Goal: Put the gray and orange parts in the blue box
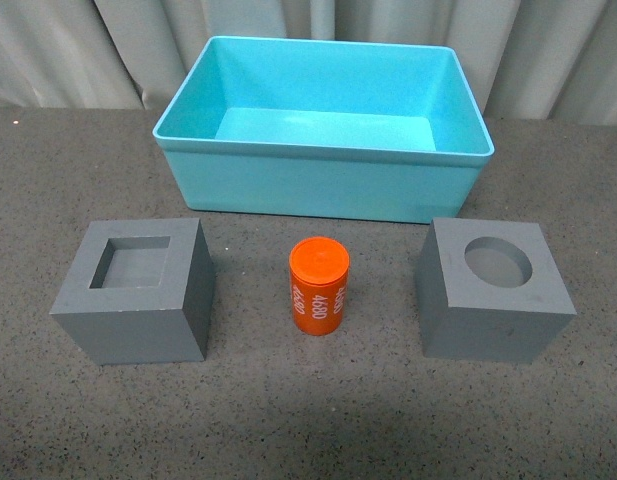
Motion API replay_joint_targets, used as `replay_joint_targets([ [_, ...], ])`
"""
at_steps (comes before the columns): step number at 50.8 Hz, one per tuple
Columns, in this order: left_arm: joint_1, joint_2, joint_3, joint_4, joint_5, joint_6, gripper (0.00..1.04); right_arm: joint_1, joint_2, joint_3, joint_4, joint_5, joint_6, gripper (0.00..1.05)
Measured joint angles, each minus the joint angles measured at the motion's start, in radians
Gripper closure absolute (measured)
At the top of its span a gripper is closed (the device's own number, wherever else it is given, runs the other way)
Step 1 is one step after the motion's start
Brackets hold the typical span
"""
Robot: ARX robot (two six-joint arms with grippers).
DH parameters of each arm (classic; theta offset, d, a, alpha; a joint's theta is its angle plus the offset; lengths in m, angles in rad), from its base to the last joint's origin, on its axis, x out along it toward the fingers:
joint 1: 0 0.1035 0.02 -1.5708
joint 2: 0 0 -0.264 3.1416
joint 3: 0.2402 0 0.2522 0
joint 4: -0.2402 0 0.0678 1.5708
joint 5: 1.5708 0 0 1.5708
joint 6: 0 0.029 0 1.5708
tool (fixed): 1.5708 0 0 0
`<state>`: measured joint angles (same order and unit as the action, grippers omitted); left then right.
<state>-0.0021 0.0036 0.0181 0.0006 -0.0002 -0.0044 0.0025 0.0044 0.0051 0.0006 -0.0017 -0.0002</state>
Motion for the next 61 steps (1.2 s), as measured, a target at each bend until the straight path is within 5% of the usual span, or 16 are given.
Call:
replay_joint_targets([
  [54,0.0,0.0,0.0,0.0,0.0,0.0,0.07,0.0,0.0,0.0,0.0,0.0,0.0,0.1],
  [61,0.0,0.0,0.0,0.0,-0.002,0.0,0.07,0.103,0.116,0.014,0.048,0.273,-0.168,0.1],
])
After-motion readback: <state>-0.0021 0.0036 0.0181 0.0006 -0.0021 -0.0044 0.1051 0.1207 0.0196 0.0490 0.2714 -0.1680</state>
